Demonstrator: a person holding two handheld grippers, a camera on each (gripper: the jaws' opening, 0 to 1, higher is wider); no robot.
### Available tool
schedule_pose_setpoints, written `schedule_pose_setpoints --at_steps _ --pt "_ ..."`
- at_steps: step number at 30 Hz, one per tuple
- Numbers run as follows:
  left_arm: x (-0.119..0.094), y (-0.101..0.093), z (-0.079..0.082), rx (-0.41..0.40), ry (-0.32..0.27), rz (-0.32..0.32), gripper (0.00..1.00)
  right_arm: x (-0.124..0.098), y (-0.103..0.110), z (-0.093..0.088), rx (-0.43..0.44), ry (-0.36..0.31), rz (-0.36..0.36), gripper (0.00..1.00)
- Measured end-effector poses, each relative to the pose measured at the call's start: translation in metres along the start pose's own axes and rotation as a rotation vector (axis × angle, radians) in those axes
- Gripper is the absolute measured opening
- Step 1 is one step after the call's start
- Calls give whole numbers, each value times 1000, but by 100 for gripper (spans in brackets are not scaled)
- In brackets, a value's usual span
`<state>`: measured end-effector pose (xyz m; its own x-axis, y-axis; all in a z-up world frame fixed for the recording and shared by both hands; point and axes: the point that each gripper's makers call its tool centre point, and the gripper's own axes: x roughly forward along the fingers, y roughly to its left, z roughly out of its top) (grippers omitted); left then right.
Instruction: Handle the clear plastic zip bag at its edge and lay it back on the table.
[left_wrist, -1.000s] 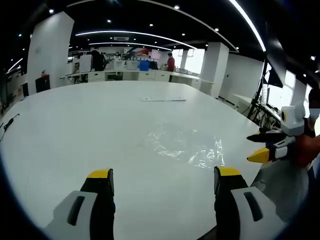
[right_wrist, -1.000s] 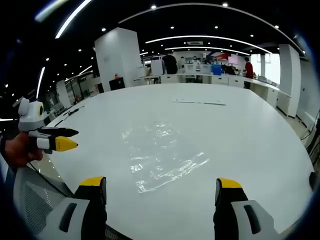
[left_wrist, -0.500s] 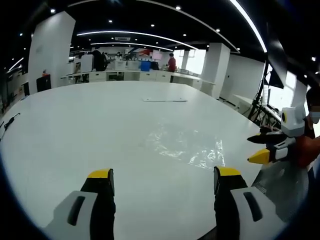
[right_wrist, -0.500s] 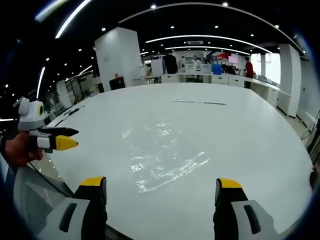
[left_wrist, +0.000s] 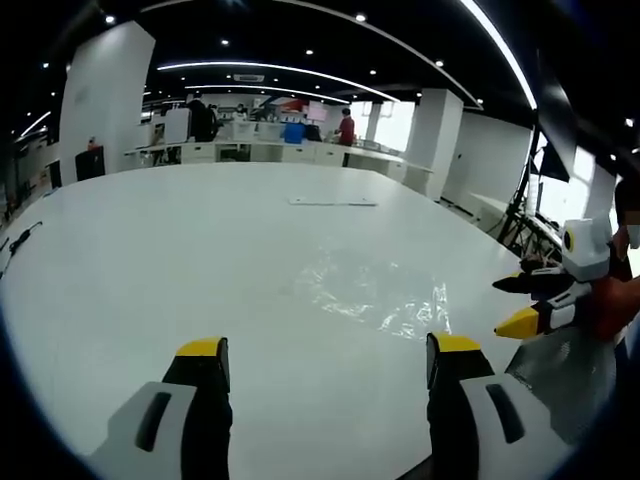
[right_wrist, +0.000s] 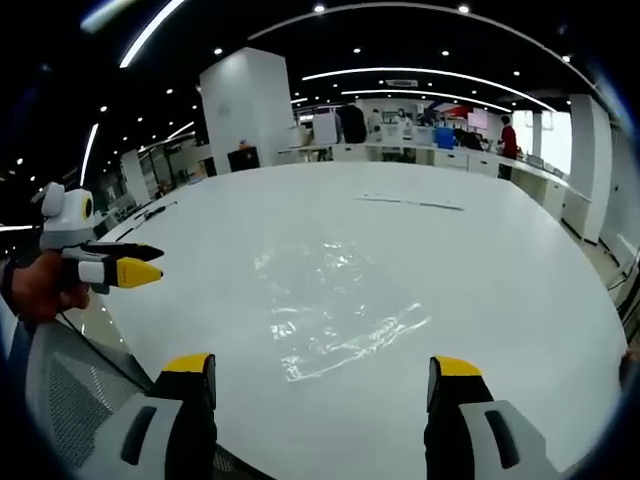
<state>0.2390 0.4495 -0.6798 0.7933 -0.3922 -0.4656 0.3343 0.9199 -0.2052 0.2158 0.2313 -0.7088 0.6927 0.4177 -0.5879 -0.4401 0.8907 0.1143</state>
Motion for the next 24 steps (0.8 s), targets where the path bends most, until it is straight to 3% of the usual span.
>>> schedule_pose_setpoints --at_steps 9,24 --pt "0 -1 -2 2 6 -8 80 10 9 7 -28 13 35 86" --pt "3 -4 -6 17 21 -26 79 60 28 38 -88 18 109 84"
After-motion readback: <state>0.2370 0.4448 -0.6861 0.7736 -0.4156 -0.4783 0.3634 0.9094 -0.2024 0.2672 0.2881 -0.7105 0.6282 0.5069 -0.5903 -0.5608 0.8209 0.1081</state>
